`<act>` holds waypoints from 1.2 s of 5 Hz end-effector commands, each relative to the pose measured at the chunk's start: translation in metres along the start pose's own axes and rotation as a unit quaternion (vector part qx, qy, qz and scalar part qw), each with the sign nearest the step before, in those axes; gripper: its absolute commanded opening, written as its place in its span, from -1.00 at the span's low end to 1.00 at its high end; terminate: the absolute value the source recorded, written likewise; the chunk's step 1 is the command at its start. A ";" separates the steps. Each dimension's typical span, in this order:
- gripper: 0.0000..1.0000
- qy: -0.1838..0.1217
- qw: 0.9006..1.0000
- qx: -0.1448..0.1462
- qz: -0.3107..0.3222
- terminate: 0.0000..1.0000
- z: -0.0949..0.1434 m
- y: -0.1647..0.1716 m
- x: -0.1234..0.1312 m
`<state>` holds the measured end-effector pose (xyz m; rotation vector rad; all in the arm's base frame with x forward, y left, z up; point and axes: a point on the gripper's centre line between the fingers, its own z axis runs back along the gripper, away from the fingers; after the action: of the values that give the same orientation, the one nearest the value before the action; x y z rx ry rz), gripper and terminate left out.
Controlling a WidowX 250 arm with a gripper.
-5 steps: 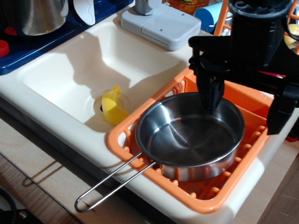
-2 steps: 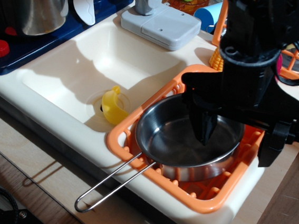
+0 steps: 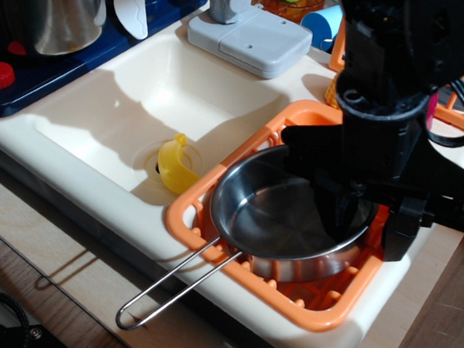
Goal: Put pan from drying rack into sink
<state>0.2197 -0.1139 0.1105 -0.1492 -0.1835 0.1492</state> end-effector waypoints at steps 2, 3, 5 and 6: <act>-1.00 0.007 1.000 0.006 -0.007 -1.00 0.033 0.004 0.014; -1.00 0.015 1.000 0.019 -0.016 -1.00 0.049 0.013 0.020; -1.00 0.003 0.996 0.055 -0.067 -1.00 0.075 0.067 0.023; -1.00 -0.007 0.995 0.047 -0.093 -1.00 0.069 0.097 0.026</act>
<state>0.2191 0.0046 0.1493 -0.0327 -0.1927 -0.0628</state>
